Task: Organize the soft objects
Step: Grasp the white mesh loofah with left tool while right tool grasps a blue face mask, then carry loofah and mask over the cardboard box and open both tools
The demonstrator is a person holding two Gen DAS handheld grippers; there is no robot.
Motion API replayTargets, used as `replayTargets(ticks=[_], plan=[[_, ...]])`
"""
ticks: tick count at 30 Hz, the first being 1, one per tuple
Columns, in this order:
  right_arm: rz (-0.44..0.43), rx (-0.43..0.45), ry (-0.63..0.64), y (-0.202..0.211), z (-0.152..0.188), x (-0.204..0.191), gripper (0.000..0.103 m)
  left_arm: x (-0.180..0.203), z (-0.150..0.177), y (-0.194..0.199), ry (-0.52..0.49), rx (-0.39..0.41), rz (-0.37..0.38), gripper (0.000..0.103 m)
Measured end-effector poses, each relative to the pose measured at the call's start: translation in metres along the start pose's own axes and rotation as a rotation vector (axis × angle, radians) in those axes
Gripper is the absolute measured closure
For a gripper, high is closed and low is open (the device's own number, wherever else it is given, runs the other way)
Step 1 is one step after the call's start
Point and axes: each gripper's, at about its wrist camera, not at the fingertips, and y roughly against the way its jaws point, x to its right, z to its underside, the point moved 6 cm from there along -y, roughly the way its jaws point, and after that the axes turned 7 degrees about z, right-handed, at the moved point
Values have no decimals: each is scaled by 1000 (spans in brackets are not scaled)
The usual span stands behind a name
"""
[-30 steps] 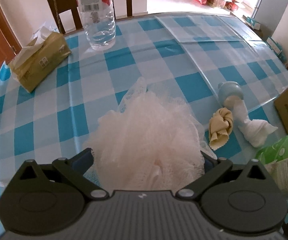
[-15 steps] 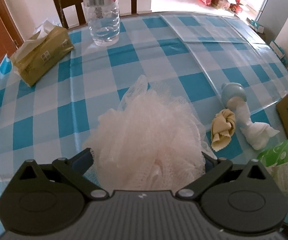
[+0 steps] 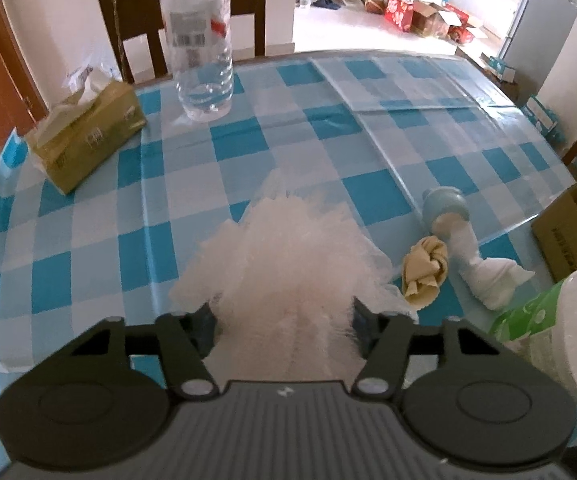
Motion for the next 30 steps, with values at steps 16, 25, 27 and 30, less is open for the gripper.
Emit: replayTargets(ticks=[16,25,27,30], plan=[[23,-18,-145,27,14,18,79,11,-6,29,-59,37,17,61],[33,15,-171,46,13,24,79,16,-9,62,-98,70,24,64],[34,17,-177,49,13,25,79,19,-8,69,-106,76,30,64],[39,23,-182,55,14,25,79,24,-5,82,-118,81,43,64]])
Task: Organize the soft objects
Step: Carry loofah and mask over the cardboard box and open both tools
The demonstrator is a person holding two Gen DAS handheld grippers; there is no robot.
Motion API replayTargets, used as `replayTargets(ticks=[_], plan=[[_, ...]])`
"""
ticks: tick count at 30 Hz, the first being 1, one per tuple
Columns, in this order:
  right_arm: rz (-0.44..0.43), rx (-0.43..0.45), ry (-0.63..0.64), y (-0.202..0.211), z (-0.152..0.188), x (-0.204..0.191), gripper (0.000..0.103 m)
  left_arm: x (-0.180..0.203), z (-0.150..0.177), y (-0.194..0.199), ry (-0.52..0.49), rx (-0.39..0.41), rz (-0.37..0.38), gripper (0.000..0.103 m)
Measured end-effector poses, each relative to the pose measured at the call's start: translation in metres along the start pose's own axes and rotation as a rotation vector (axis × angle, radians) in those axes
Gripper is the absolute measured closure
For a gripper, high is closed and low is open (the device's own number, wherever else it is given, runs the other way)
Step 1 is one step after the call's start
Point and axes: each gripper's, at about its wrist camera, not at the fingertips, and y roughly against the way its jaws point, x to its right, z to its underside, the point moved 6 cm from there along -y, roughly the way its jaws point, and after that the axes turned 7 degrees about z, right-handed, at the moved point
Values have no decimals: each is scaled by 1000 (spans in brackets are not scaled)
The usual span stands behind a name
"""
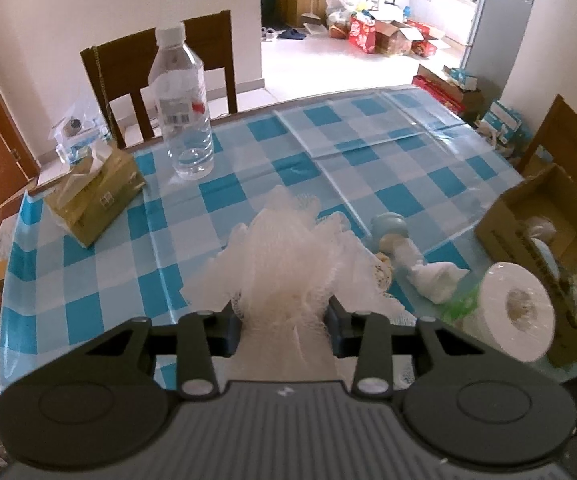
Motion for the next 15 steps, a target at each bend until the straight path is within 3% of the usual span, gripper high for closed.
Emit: replayTargets(ticks=[8,15], plan=[[19,8,-2,23,6,-1,79,22,9,37,-61,-4,39,65],[39,2,-86,50,20,1,79,56,23,61,-153,-22,96,65]])
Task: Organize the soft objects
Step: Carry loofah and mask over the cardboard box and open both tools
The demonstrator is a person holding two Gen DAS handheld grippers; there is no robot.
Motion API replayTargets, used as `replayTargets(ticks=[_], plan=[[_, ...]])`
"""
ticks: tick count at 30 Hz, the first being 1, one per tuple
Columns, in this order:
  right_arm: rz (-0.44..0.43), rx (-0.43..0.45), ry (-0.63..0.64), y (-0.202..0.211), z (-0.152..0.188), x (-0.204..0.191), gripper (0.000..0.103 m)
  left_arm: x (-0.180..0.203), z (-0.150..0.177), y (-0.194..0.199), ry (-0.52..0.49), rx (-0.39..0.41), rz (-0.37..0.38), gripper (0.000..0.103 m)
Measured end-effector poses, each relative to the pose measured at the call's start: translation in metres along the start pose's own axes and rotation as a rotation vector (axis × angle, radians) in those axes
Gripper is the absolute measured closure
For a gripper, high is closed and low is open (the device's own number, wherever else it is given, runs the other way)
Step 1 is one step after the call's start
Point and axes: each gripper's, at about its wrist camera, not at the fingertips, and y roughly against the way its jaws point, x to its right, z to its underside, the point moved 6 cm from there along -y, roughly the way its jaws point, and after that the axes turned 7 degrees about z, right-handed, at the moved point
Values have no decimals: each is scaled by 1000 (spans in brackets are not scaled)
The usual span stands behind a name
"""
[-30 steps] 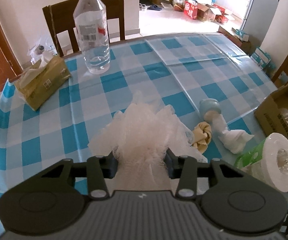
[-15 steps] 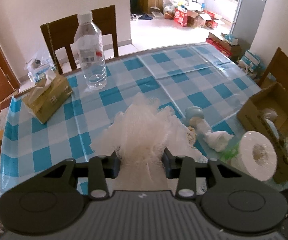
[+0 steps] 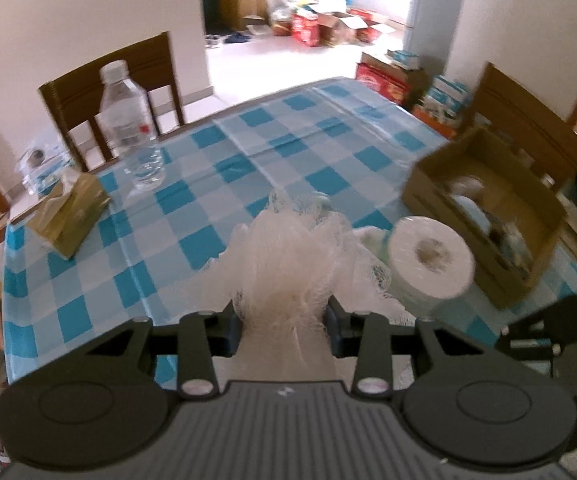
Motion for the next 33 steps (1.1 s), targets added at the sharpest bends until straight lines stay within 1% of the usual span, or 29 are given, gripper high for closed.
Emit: replayTargets(ticks=[6,13,18,24,28,31,32,33], plan=[[58,-5,-54,24,16,7,79,36,-3,11,-65,14,62,65],[126,14,-102,57,42,31,79,86,-24,10,-113,38,74,65],[166,31,-135,79,67,69,79,126,-47,-5,-121,41,72,65],[215,49,-158,101,98,126,79,171,-77,-31,-118,46,93,65],[246,60,-174,107,111,162,79,195,-96,-49,-129,54,94,65],[252,71,-164,105,116,182,78,211,-109,-59,-131,60,92,65],[251,72,-162,103,117,187,75,216,-113,-63,-127,59,89,65],[244,74,-160,100,117,191,62,219,-116,-66,-125,59,84,65]])
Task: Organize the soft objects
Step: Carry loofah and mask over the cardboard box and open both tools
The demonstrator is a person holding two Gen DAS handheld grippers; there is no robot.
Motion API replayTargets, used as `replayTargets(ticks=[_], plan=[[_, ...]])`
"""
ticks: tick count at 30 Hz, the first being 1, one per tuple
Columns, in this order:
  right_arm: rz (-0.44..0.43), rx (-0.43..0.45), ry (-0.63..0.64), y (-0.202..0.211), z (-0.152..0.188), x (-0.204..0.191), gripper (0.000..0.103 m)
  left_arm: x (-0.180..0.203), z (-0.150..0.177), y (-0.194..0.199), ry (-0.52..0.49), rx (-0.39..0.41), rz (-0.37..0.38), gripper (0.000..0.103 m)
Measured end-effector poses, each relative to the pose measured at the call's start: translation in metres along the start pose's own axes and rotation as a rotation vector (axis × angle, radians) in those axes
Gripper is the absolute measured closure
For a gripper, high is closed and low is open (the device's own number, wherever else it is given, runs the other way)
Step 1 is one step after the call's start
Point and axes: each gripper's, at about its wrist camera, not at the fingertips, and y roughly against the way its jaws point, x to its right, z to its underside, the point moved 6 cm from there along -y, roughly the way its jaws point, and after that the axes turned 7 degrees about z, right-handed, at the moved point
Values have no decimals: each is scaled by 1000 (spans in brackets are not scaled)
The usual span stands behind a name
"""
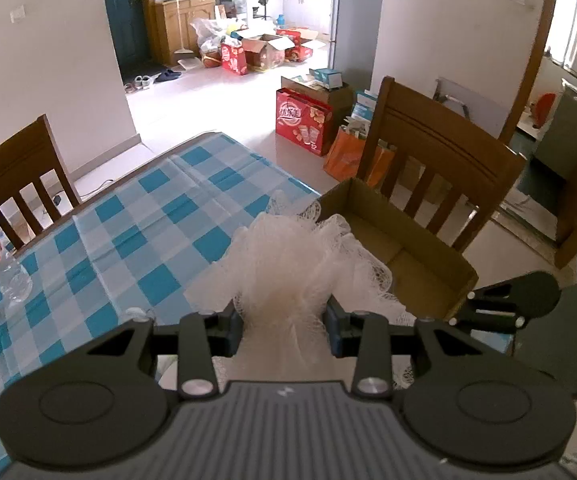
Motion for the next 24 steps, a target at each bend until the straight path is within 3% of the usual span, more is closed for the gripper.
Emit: replayTargets(ticks=[1,2,3,4,8,24], plan=[[-9,5,2,-3,0,3,50,4,-3,-4,-2,-1,-5,65],[-11,15,4,-7,0,6,22,7,-7,-8,-3,-2,-9,65],[-7,24,1,-10,1,9,6,9,-11,-12,-1,-3,-12,65],[-3,31,-4,-13,1,12,3,11,-14,-16,-2,-5,-10,65],[-21,52,-31,-16,5,22,1,22,-28,-33,-14,-7,1,65],[46,44,-142,-1,31,54,0,66,-79,-121,-64,-25,71,65]])
